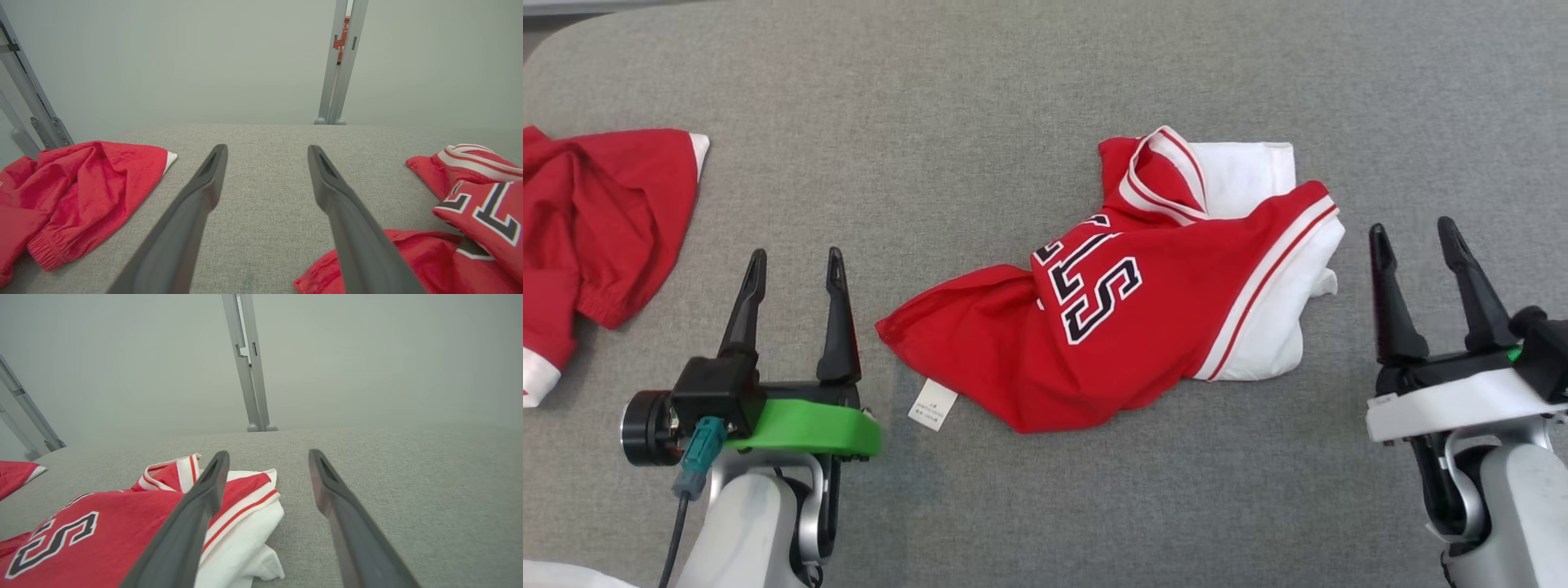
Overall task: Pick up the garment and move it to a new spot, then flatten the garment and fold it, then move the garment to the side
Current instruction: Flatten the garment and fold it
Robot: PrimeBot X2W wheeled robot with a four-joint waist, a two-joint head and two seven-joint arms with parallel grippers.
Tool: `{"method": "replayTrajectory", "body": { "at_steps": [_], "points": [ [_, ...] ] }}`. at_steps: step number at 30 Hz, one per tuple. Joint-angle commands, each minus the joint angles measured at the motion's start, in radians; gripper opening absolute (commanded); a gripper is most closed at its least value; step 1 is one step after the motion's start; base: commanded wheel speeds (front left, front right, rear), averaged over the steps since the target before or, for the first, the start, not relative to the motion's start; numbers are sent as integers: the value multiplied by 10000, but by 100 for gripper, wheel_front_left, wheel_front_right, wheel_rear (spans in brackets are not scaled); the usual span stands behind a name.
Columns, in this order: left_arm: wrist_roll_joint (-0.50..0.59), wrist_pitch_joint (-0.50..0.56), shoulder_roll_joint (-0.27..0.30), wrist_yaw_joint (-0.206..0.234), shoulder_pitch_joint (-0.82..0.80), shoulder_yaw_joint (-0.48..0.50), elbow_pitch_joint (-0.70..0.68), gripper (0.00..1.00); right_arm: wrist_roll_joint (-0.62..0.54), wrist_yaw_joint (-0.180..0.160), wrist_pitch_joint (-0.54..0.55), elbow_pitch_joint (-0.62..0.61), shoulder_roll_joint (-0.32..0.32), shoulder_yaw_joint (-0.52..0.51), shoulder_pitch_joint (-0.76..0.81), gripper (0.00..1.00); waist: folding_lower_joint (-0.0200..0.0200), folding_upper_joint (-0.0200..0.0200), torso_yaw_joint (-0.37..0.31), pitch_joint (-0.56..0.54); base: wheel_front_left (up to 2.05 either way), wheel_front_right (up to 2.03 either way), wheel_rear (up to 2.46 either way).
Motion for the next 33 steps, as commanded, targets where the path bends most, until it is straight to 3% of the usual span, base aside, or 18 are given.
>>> {"method": "replayTrajectory", "body": {
  "at_steps": [1, 10, 22, 25, 33],
  "points": [
    [99, 2, 107, 43, 241, 41, -5, 100, -20, 1, -6, -183, -46, -153, 300, 100, 0, -1, -217, -263, 0, 0, 0],
    [95, 49, 347, 72, 809, 61, -43, 100, -170, 1, 589, -1396, 220, -600, 1542, 100, 0, -1, -541, -741, 0, 0, 0],
    [66, 266, 483, 152, 807, -46, -274, 100, -172, 1, 763, -1669, 379, -543, 1628, 100, 0, -1, -564, -684, 0, 0, 0],
    [91, 666, 544, -117, 328, -254, -225, 100, -161, 1, 822, -1744, 335, -628, 1571, 100, 0, -1, -474, -470, 0, 0, 0],
    [-583, 2284, 595, -990, -241, -742, 1487, 100, -100, 1, 916, -1455, 276, -435, 1388, 100, 0, -1, -612, 126, 0, 0, 0]
  ]
}}
